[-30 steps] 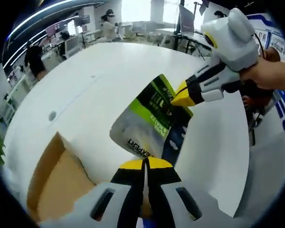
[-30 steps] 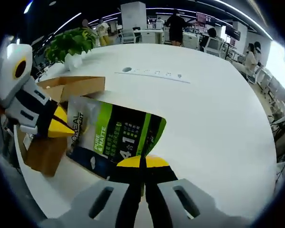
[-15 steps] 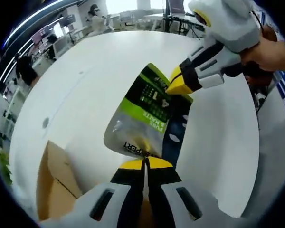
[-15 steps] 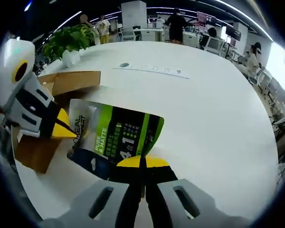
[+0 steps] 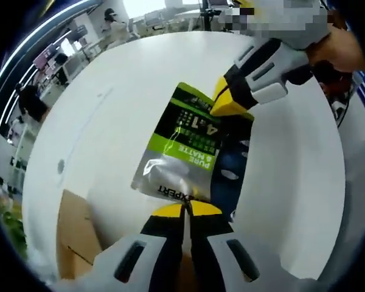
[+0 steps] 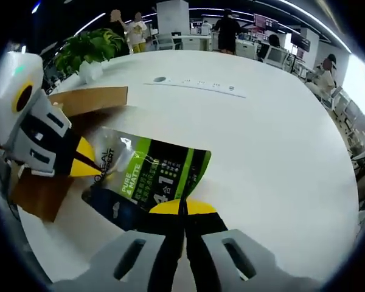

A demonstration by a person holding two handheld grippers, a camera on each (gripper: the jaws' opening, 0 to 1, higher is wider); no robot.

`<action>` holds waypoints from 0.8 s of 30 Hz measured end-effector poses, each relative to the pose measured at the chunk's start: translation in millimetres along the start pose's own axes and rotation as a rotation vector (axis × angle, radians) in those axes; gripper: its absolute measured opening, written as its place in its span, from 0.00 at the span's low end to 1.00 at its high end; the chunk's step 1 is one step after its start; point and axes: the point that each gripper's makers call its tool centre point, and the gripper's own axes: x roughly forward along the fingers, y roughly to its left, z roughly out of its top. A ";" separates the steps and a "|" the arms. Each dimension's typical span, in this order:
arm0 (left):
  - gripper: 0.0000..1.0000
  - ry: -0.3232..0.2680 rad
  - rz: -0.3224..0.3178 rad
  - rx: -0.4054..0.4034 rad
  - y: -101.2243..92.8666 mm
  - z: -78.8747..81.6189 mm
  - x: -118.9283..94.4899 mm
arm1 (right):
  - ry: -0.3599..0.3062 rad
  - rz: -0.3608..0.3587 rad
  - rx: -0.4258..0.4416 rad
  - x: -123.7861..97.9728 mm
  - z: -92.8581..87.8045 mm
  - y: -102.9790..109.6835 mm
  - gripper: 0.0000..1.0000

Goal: Operate the shoe box by opening the lid, removing the specified soft item, and placing it in the target area until the item is outside and the box remains undamaged.

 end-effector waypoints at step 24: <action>0.05 0.017 0.053 0.136 -0.2 -4.2 0.2 | 0.039 -0.010 -0.046 9.7 -9.2 -1.7 0.00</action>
